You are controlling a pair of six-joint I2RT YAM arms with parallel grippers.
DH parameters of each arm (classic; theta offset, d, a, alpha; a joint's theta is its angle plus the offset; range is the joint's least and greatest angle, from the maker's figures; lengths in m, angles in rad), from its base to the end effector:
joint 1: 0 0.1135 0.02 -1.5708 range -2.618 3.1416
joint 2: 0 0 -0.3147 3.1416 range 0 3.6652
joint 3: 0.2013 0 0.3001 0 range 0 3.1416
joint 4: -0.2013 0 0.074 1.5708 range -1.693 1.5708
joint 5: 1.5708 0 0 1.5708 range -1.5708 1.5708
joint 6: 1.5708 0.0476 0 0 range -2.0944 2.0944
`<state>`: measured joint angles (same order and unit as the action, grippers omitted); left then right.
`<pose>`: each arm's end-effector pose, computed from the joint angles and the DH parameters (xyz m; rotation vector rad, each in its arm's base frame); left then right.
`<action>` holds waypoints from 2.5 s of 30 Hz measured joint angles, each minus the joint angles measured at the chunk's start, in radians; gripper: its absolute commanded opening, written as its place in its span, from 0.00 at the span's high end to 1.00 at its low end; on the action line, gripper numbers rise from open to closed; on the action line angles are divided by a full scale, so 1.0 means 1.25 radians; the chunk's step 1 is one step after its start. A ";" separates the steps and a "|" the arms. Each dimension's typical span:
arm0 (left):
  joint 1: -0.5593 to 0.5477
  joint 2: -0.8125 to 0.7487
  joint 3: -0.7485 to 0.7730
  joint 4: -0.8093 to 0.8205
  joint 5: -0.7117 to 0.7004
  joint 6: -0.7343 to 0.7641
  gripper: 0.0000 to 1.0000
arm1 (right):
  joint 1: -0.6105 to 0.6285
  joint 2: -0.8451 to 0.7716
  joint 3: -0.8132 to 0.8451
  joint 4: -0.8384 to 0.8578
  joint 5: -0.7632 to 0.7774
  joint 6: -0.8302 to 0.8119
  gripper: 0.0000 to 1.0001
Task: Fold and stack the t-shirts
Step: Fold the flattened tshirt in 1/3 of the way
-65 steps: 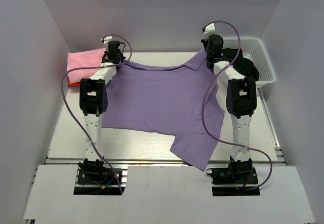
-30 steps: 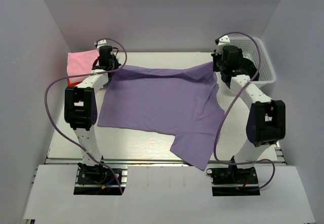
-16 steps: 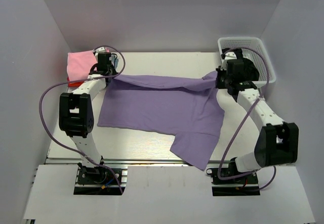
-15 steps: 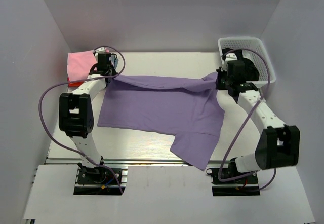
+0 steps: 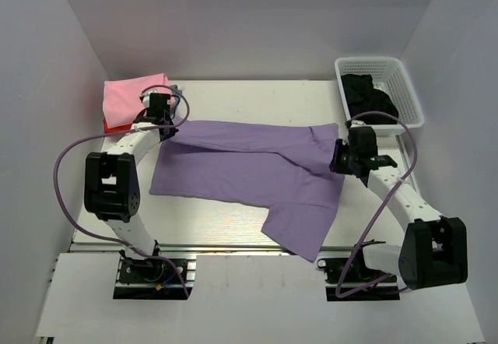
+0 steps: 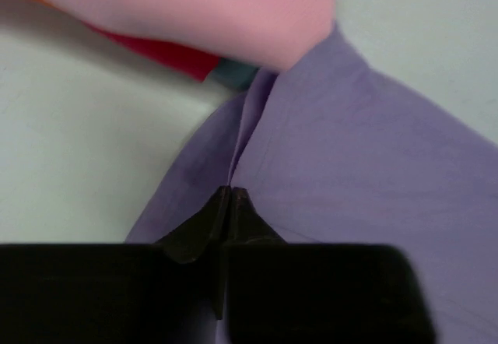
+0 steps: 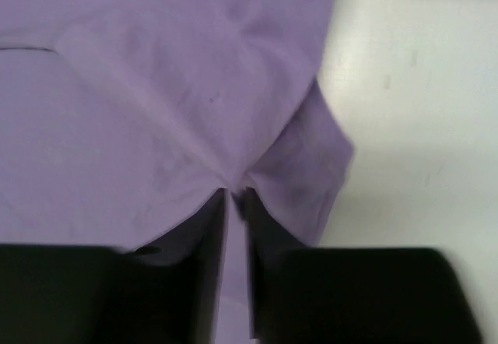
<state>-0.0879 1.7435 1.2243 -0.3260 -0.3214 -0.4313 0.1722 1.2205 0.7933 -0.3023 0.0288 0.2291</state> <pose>0.4378 -0.0235 0.2406 -0.5463 2.3004 0.1398 0.2910 0.0492 0.2608 0.0805 2.3047 0.1731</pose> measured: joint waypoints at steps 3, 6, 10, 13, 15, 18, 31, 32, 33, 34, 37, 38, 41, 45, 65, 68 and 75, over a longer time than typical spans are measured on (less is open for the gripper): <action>0.000 0.022 0.005 -0.071 -0.033 -0.030 0.48 | 0.000 0.012 -0.038 -0.053 0.062 0.054 0.40; 0.000 0.066 0.043 -0.152 -0.066 -0.057 0.26 | -0.001 0.039 -0.039 -0.099 0.128 0.086 0.10; 0.000 0.083 0.074 -0.226 -0.089 -0.093 0.18 | -0.001 0.046 -0.029 -0.110 0.129 0.087 0.10; -0.002 0.068 0.077 -0.235 -0.088 -0.101 0.18 | 0.000 0.046 -0.012 -0.060 0.077 0.079 0.10; -0.005 0.050 0.073 -0.221 -0.080 -0.092 0.04 | 0.000 0.054 0.008 -0.014 0.027 0.070 0.10; -0.013 0.013 0.050 -0.146 0.015 -0.051 0.00 | 0.010 0.113 0.076 0.041 -0.033 0.055 0.10; -0.064 0.235 0.215 0.059 0.270 0.034 0.00 | 0.023 0.611 0.464 0.146 -0.089 0.053 0.10; -0.065 0.255 0.218 0.061 0.270 0.034 0.00 | 0.020 0.641 0.484 0.145 -0.091 0.058 0.10; -0.064 0.272 0.218 0.057 0.269 0.034 0.00 | 0.016 0.667 0.496 0.143 -0.092 0.063 0.10; -0.064 0.286 0.217 0.054 0.266 0.033 0.00 | 0.011 0.685 0.503 0.141 -0.092 0.067 0.10; -0.064 0.295 0.213 0.058 0.240 0.030 0.00 | -0.008 0.692 0.528 0.138 -0.086 0.085 0.10; -0.064 0.294 0.213 0.054 0.226 0.028 0.00 | -0.016 0.695 0.531 0.133 -0.082 0.089 0.10; -0.061 0.290 0.201 0.046 0.190 0.016 0.00 | -0.042 0.704 0.540 0.118 -0.081 0.104 0.10; -0.057 0.260 0.156 0.043 0.153 -0.001 0.00 | -0.048 0.708 0.547 0.109 -0.083 0.108 0.10; -0.056 0.040 -0.111 -0.074 0.032 -0.090 0.00 | -0.041 0.821 0.748 0.035 -0.128 -0.074 0.10; -0.053 0.046 -0.102 -0.070 0.006 -0.096 0.00 | -0.031 0.841 0.804 0.012 -0.134 -0.114 0.10; -0.051 0.123 0.019 -0.086 -0.072 -0.126 0.00 | 0.006 0.808 0.829 -0.013 -0.139 -0.191 0.10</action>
<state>-0.1520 1.8973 1.2476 -0.4335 -0.4114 -0.5884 0.1802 2.2303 1.8297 -0.3183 -0.1448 -0.0101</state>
